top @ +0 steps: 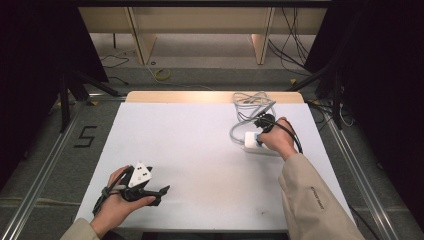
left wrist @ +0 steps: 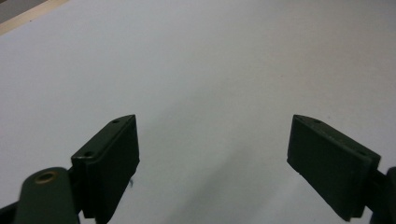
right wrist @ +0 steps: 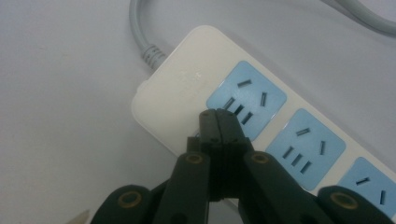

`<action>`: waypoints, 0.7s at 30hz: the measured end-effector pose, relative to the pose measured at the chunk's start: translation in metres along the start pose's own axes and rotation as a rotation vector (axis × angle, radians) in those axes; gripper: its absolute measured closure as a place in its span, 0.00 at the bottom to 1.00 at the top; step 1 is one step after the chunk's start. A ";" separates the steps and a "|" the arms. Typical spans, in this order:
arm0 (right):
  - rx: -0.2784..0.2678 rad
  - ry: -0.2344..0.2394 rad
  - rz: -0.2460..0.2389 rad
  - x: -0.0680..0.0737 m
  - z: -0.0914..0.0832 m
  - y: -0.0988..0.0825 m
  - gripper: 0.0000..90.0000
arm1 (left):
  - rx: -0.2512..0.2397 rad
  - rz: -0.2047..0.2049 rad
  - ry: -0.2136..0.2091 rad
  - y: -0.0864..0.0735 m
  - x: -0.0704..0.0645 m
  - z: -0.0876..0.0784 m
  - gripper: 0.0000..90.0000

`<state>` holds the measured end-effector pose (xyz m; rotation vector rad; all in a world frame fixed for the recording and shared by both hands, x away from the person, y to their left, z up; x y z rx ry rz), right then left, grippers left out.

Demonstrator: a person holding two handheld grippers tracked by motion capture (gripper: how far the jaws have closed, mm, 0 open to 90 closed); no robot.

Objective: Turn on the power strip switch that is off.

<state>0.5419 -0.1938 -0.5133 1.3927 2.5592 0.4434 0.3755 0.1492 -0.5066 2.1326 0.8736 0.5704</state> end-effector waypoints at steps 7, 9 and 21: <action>0.002 -0.011 -0.001 0.001 0.001 0.000 1.00 | 0.000 0.000 0.000 0.000 0.000 0.000 0.18; 0.004 -0.011 0.004 0.001 0.001 -0.001 1.00 | 0.000 0.001 0.000 0.000 0.000 0.000 0.18; 0.004 -0.017 0.001 0.001 0.002 -0.001 1.00 | -0.001 0.002 0.000 0.000 0.000 0.000 0.18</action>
Point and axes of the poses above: each handheld gripper's, and its own axes: z roughly forward along the jaws, y roughly out of its top, x roughly to its left, the point moved 9 cm from there along z, roughly forward along the jaws
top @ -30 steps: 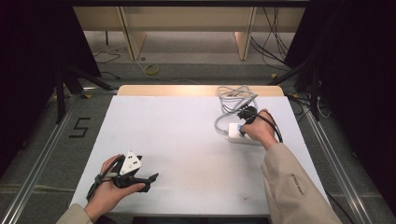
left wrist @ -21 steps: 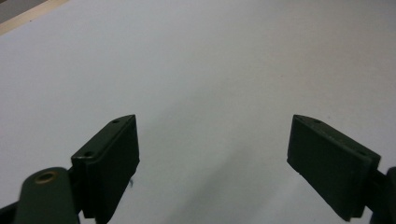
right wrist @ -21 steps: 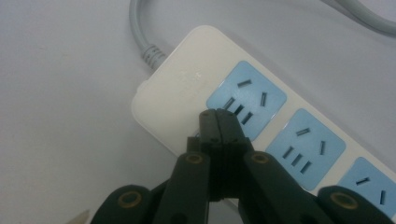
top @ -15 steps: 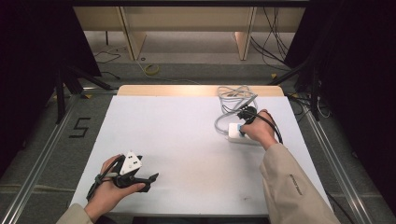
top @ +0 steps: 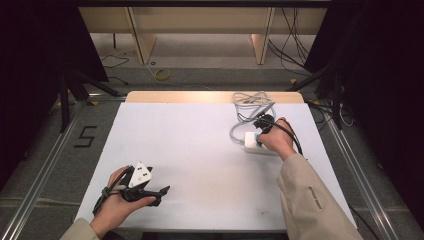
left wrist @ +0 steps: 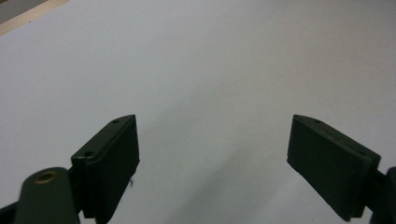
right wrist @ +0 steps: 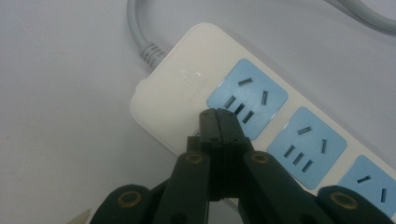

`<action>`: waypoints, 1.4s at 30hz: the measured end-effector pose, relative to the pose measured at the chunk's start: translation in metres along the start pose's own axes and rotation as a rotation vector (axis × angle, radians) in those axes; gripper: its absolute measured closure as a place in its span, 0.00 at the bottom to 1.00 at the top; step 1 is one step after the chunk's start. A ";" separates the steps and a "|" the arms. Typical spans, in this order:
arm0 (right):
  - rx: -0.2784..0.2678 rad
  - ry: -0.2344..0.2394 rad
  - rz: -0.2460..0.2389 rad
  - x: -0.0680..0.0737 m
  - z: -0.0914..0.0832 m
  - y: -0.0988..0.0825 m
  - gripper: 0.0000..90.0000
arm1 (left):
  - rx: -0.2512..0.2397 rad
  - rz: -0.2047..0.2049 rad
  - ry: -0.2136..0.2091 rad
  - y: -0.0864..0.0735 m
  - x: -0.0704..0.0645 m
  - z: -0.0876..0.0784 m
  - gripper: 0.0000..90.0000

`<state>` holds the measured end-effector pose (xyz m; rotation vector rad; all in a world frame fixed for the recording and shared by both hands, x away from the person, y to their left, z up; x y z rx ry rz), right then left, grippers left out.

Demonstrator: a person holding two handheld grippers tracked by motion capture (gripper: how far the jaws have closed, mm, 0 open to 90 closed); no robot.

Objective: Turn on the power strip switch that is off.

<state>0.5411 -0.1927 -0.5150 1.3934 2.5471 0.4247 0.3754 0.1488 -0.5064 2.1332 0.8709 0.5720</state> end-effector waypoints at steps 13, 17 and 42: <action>-0.009 0.017 0.011 -0.001 0.000 0.000 1.00 | 0.002 0.000 0.000 -0.001 0.000 0.000 0.18; -0.011 0.016 0.012 -0.001 -0.001 -0.001 1.00 | 0.004 -0.002 0.000 -0.001 0.001 0.000 0.18; -0.118 0.045 0.053 -0.006 -0.017 -0.004 0.96 | 0.007 -0.006 0.003 -0.001 0.001 0.001 0.18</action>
Point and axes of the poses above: each handheld gripper's, and its own axes: z roughly forward along the jaws, y roughly out of its top, x roughly to its left, the point moved 9 cm from there along z, roughly forward along the jaws
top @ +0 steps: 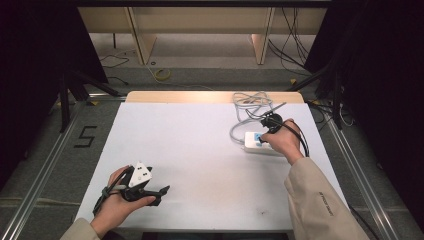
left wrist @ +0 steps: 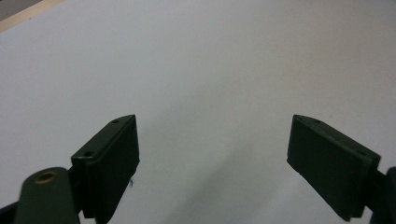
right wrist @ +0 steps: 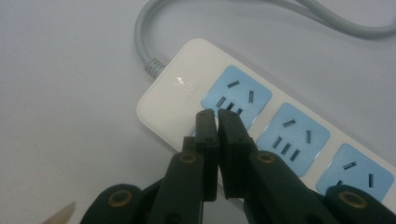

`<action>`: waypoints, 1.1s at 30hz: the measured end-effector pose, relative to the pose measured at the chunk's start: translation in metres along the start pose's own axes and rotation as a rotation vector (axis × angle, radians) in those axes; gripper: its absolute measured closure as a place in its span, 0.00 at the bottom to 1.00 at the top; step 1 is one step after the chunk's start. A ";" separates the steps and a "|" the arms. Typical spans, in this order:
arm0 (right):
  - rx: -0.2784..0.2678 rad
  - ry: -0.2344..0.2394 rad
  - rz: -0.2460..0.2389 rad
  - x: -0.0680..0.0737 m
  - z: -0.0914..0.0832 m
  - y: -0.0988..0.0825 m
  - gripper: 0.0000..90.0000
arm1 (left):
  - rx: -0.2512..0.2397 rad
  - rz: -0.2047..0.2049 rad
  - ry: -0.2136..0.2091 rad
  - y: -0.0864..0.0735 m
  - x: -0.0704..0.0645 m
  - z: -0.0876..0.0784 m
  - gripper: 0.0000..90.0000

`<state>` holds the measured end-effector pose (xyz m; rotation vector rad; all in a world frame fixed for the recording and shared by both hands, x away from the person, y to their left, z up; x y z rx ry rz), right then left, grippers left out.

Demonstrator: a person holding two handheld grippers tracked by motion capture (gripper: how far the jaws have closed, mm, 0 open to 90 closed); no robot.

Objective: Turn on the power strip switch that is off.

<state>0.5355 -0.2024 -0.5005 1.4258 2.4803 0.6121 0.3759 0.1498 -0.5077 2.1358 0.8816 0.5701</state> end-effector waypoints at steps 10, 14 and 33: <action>-0.055 0.023 0.013 0.007 -0.010 -0.004 0.84 | 0.001 0.002 0.001 0.000 0.000 0.000 0.18; -0.089 0.030 0.017 0.009 -0.015 -0.007 0.79 | 0.003 0.001 0.002 0.000 0.000 0.000 0.18; -0.232 0.068 0.017 0.019 -0.034 -0.041 0.55 | 0.006 -0.011 0.003 -0.001 0.001 0.001 0.18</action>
Point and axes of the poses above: each handheld gripper's, and its own axes: z roughly forward along the jaws, y roughly out of its top, x roughly to its left, the point moved 9 cm from there along z, roughly forward along the jaws
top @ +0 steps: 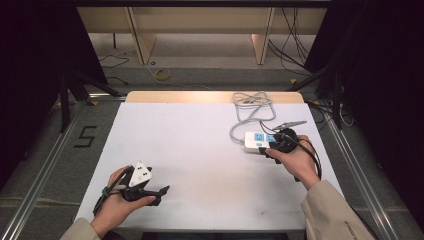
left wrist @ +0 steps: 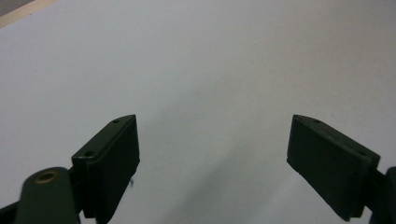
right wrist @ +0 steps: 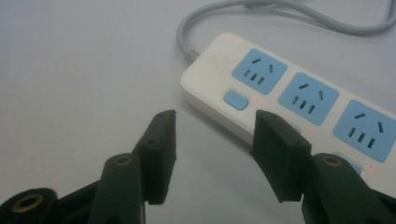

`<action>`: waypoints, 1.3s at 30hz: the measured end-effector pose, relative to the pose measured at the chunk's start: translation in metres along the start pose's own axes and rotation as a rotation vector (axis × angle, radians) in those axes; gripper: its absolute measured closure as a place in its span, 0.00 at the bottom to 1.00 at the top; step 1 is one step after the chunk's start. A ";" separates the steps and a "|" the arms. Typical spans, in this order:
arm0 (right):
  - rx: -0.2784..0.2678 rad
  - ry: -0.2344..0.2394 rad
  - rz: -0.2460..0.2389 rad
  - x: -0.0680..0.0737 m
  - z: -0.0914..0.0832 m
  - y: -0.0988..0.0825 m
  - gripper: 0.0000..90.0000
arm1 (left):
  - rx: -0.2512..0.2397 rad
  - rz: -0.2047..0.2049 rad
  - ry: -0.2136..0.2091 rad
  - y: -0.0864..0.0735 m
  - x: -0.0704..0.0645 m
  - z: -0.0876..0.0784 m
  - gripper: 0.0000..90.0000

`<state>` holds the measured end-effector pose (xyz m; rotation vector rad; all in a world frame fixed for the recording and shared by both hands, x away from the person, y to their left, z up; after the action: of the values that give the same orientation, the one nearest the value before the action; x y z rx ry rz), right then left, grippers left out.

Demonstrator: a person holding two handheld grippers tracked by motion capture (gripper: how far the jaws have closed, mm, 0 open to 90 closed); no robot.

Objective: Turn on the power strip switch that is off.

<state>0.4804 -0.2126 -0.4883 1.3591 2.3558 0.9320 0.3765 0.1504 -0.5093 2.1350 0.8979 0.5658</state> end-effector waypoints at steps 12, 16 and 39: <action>-0.075 0.038 -0.020 0.016 -0.012 -0.024 0.51 | 0.007 -0.001 0.005 -0.001 0.001 0.001 0.18; -0.116 0.035 -0.031 0.017 -0.018 -0.031 0.50 | 0.008 0.000 0.005 -0.001 0.001 0.001 0.18; -0.226 0.076 -0.029 0.022 -0.042 -0.065 0.43 | 0.010 -0.034 -0.021 0.002 -0.005 0.003 0.18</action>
<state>0.4028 -0.2336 -0.4969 1.2192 2.2353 1.2193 0.3757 0.1443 -0.5104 2.1271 0.9257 0.5213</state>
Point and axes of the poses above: each handheld gripper's, and its own axes: z roughly forward along the jaws, y roughly out of its top, x roughly to its left, the point moved 9 cm from there along z, roughly forward along the jaws
